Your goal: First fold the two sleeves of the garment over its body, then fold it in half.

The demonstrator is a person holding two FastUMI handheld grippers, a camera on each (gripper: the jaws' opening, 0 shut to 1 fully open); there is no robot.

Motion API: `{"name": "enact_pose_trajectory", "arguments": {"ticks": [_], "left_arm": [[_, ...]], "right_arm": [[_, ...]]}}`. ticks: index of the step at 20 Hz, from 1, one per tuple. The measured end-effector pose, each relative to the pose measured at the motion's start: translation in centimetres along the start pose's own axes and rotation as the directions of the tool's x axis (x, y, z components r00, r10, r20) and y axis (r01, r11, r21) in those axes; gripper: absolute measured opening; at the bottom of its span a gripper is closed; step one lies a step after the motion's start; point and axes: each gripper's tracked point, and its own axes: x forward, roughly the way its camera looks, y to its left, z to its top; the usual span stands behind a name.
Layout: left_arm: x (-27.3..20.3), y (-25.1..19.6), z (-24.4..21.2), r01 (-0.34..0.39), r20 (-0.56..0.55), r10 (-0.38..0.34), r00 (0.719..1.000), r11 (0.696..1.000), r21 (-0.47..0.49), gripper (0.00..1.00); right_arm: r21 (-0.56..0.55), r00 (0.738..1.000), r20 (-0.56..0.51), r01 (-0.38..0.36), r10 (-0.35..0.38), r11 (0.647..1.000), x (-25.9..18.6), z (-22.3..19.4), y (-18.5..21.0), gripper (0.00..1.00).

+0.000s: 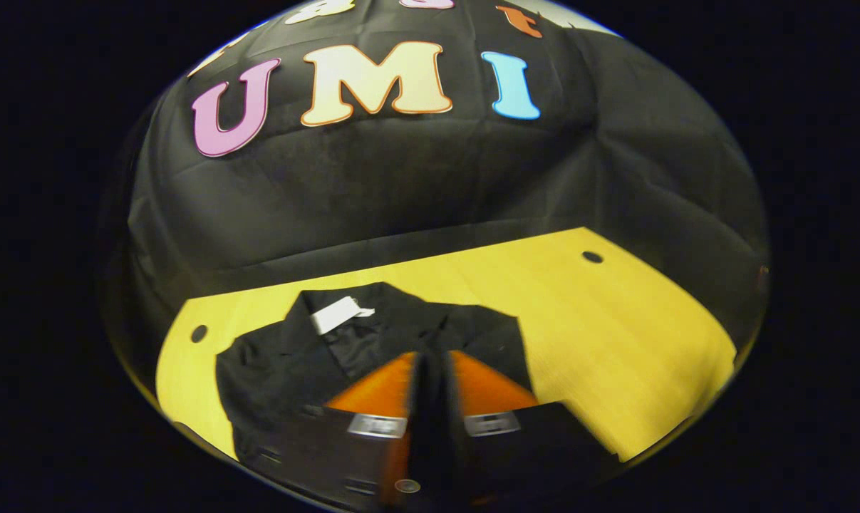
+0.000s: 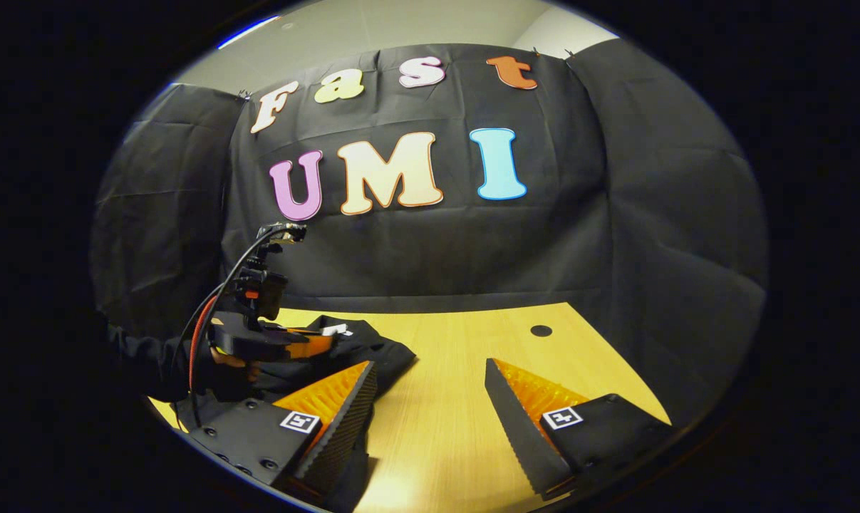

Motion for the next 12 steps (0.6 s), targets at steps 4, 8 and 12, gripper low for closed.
{"name": "enact_pose_trajectory", "arguments": {"ticks": [4,8,12], "left_arm": [[-8.2,2.5,3.0,-0.045,0.142,0.046,0.989,0.999,-0.012,0.96],[-16.9,6.9,2.8,-0.132,0.24,0.131,0.962,0.991,-0.009,0.94],[-24.0,11.1,-1.9,-0.203,0.206,0.202,0.958,0.979,-0.014,0.93]], "right_arm": [[0.017,1.0,0.0,-0.022,0.022,1.0,-0.6,-0.7,2.1,0.97],[0.018,1.0,-0.009,-0.029,0.029,0.999,-2.5,-2.5,5.1,0.97],[0.023,0.999,-0.045,-0.027,0.028,0.999,-5.1,-5.3,8.4,0.97]]}}
